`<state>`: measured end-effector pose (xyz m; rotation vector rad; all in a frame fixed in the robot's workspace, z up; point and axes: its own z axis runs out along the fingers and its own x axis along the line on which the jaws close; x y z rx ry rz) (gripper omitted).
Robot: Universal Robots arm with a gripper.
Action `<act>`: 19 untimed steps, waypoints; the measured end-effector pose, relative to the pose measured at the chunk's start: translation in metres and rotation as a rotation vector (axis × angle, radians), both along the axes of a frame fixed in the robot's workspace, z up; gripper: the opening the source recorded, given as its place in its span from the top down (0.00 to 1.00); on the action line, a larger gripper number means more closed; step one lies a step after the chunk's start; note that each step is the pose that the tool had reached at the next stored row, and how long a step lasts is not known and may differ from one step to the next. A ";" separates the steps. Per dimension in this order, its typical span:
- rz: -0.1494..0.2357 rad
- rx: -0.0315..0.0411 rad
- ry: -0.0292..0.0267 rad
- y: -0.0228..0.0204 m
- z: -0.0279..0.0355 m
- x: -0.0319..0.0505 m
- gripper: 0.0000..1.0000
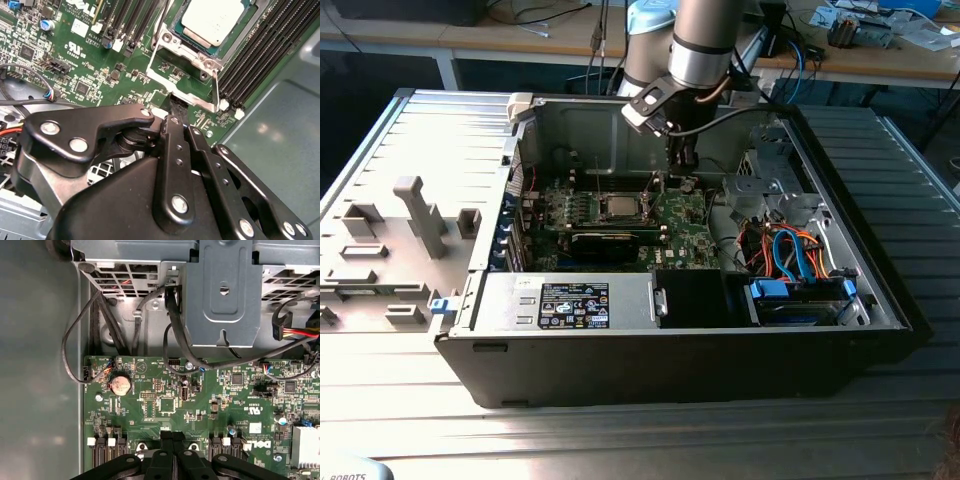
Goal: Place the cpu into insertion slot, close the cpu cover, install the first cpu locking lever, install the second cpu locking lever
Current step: 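Close the cpu cover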
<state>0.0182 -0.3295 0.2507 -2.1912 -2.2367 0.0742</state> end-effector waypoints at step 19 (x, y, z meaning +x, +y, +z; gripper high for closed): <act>0.000 0.0000 -0.0067 0.0000 0.0009 -0.0163 0.89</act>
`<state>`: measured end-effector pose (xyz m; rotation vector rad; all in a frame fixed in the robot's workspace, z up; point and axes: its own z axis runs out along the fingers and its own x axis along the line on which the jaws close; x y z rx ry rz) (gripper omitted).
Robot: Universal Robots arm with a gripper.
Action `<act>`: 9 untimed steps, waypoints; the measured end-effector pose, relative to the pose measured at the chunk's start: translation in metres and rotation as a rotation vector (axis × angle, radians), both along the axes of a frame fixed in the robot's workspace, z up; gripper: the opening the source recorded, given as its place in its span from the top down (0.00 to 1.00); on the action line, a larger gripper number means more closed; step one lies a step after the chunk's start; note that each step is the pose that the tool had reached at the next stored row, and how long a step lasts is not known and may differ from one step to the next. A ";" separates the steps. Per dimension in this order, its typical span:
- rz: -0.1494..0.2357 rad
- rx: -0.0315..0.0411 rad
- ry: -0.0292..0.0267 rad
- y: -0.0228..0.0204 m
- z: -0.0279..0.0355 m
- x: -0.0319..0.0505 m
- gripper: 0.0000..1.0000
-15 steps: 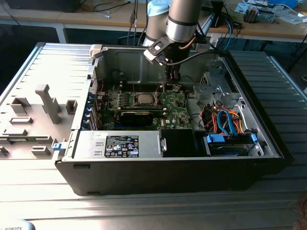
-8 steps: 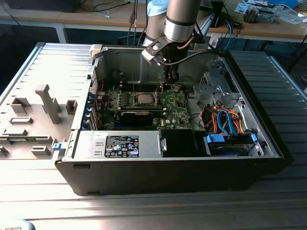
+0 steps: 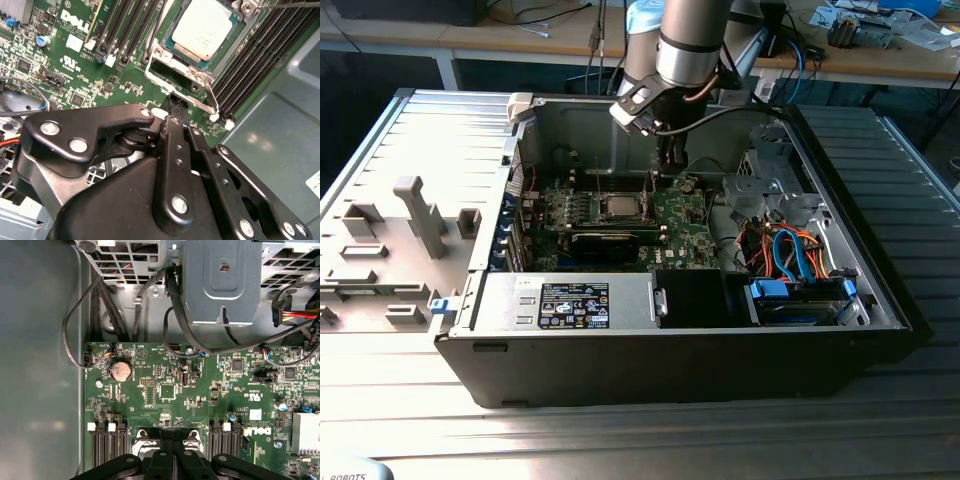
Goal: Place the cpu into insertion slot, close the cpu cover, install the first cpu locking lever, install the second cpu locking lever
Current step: 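Close the cpu cover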
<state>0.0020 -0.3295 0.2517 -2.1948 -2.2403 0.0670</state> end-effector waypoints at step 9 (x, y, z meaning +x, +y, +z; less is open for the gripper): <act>0.000 0.0001 -0.0014 0.0000 0.0000 -0.0061 0.89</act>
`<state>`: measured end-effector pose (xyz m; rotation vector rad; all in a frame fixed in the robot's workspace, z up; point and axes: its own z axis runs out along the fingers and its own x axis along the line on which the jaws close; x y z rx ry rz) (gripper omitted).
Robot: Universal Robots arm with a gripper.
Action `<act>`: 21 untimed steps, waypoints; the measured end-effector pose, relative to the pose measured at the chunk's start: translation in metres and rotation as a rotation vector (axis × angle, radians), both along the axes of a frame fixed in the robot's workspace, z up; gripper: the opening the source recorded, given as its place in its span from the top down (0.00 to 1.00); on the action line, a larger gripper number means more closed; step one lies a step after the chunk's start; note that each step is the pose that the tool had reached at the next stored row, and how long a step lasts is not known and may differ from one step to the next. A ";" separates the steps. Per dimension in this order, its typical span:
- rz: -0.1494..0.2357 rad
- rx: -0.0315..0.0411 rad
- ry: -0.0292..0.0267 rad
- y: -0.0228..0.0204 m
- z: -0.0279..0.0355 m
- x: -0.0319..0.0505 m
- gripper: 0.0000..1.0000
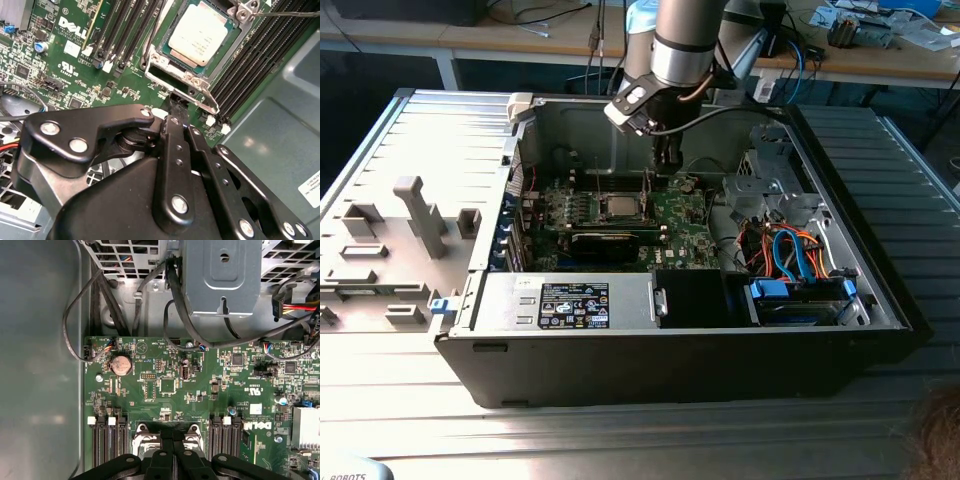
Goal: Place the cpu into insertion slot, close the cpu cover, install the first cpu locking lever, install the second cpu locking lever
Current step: 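Close the cpu cover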
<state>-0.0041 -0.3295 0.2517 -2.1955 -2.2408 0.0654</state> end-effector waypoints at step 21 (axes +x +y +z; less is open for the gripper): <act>0.000 -0.0003 -0.0010 -0.0001 -0.0055 -0.0231 0.89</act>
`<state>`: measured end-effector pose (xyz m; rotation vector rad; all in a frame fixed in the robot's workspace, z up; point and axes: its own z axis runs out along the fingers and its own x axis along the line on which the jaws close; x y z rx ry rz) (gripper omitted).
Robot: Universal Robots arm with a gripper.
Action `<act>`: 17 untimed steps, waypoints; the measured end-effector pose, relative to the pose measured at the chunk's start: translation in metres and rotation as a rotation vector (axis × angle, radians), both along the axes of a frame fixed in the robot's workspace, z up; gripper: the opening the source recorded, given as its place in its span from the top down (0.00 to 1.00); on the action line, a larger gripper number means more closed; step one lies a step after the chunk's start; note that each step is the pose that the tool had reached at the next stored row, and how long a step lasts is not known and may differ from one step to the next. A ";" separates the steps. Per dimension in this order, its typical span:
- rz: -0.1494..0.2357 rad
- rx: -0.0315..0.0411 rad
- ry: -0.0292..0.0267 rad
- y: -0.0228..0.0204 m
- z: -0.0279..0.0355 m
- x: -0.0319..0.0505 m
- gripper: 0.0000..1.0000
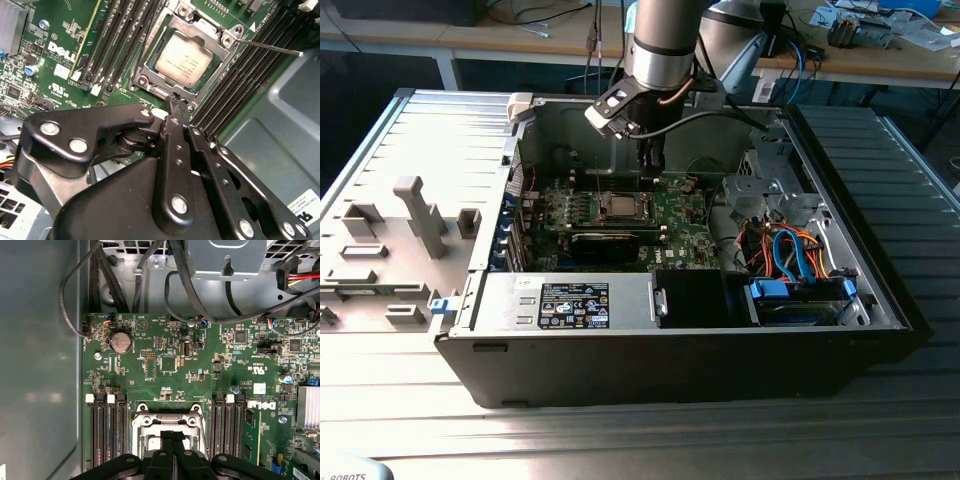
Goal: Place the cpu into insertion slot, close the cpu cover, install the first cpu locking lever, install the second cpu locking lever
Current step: 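Close the cpu cover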
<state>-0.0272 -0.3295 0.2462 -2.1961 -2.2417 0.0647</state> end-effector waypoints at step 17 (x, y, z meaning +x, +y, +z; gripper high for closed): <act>0.000 0.0003 -0.0001 0.0000 -0.0029 -0.0087 0.89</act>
